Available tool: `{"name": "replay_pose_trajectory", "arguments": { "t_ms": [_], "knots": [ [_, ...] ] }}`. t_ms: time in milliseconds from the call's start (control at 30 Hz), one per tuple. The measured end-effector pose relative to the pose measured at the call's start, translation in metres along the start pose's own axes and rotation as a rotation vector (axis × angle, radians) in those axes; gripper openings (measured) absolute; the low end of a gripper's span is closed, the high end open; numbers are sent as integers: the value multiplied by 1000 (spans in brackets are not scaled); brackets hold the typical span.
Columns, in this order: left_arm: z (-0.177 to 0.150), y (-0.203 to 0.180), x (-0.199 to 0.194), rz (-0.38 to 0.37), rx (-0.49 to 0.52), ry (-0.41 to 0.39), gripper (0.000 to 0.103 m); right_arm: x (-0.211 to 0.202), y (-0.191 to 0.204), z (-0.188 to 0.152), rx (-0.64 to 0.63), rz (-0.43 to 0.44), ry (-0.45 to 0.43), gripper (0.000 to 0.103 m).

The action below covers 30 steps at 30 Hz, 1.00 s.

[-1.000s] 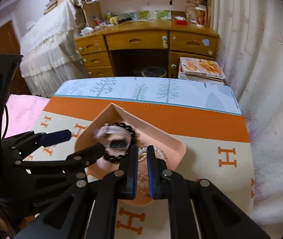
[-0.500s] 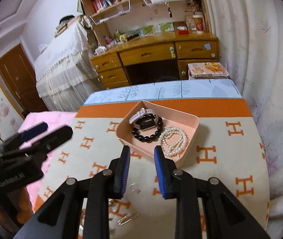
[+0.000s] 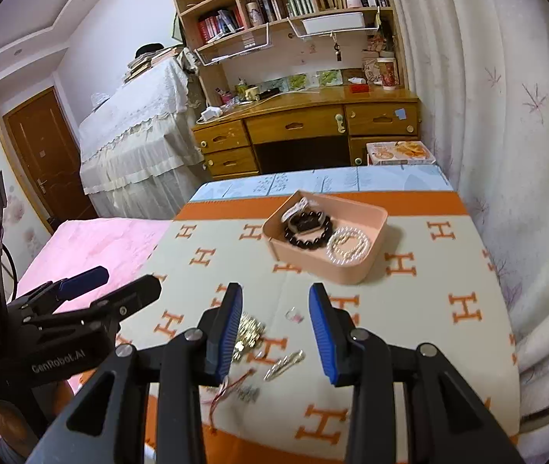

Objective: Organize jewelry
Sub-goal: 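Move both open tools back over the remaining jewelry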

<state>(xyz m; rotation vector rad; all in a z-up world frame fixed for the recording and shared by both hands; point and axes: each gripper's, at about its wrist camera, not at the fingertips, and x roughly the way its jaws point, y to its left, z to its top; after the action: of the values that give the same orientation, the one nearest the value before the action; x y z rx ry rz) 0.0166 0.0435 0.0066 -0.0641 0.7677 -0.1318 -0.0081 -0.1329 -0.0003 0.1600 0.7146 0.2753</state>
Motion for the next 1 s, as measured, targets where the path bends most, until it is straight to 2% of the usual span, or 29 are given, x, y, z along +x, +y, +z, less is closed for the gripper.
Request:
{"name": "replay_pose_trajectory", "arguments": {
  "t_ms": [367,600,833,1000],
  "knots": [
    [-43,13,-17,89,30,10,89,1,14,-46,-20,27,67,36],
    [-67,37,-19,93,18,40,89,7,17,-61,-23,19,110,36],
    [-94,62,5,85,-8,143,89,24,19,-73,-56,6,160,36],
    [-111,65,30,70,11,215,89,47,23,-83,-86,37,225,36]
  ]
}}
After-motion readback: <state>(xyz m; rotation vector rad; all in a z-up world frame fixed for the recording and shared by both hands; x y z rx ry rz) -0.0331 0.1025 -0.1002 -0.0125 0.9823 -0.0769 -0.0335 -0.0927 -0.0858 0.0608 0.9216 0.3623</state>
